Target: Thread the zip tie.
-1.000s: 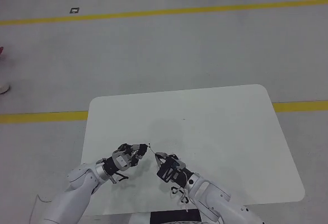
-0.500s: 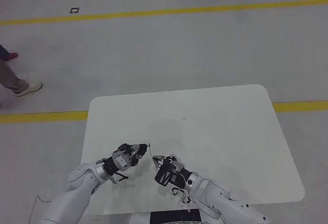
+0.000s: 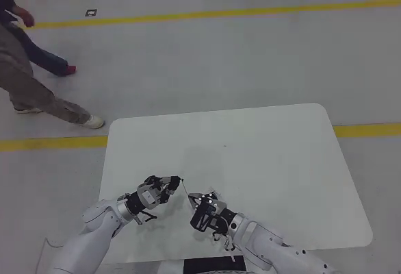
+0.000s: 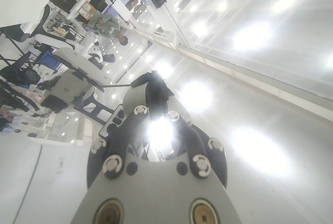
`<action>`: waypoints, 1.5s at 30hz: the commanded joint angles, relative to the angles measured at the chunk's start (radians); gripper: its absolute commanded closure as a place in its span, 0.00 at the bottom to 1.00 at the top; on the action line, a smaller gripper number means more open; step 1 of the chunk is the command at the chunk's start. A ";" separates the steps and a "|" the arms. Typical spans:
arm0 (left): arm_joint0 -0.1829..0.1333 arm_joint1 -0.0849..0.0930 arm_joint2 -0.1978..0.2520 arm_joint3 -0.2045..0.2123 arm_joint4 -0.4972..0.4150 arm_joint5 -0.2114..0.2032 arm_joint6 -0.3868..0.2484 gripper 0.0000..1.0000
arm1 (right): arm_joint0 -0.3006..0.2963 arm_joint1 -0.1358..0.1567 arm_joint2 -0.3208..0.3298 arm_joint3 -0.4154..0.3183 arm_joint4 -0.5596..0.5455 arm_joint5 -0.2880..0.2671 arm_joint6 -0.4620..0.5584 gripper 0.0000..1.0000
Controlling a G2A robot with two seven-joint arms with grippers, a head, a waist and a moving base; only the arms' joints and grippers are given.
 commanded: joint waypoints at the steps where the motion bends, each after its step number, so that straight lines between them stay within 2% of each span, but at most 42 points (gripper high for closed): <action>1: 0.000 0.000 0.000 0.000 0.000 0.000 0.000 1.00 | 0.000 0.003 -0.002 0.000 0.000 0.007 -0.001 1.00; 13: 0.000 0.000 0.000 0.000 0.000 0.000 0.000 1.00 | -0.033 0.018 0.034 -0.011 0.000 0.064 -0.012 1.00; 26: 0.000 0.000 0.000 0.000 0.000 0.000 0.000 1.00 | -0.089 0.027 0.116 -0.017 0.004 0.071 -0.018 1.00; 33: 0.000 0.000 0.000 0.000 0.000 0.000 0.000 1.00 | -0.129 0.034 0.177 -0.018 0.013 0.095 -0.008 1.00; 37: 0.000 0.000 0.000 0.000 0.000 0.000 0.000 1.00 | -0.153 0.036 0.212 -0.043 0.019 0.132 -0.021 1.00; 38: 0.000 0.000 0.000 0.000 0.000 0.000 0.000 1.00 | -0.161 0.035 0.218 -0.060 0.036 0.144 -0.036 0.90; 39: 0.000 0.000 0.000 0.000 0.000 0.000 0.000 1.00 | -0.164 0.034 0.220 -0.064 0.040 0.150 -0.044 0.42; 40: 0.000 0.000 0.000 0.000 0.000 0.000 0.000 1.00 | -0.164 0.034 0.220 -0.064 0.040 0.150 -0.044 0.00; 45: 0.000 0.000 0.000 0.000 0.000 0.000 0.000 1.00 | -0.164 0.034 0.220 -0.064 0.040 0.150 -0.044 0.00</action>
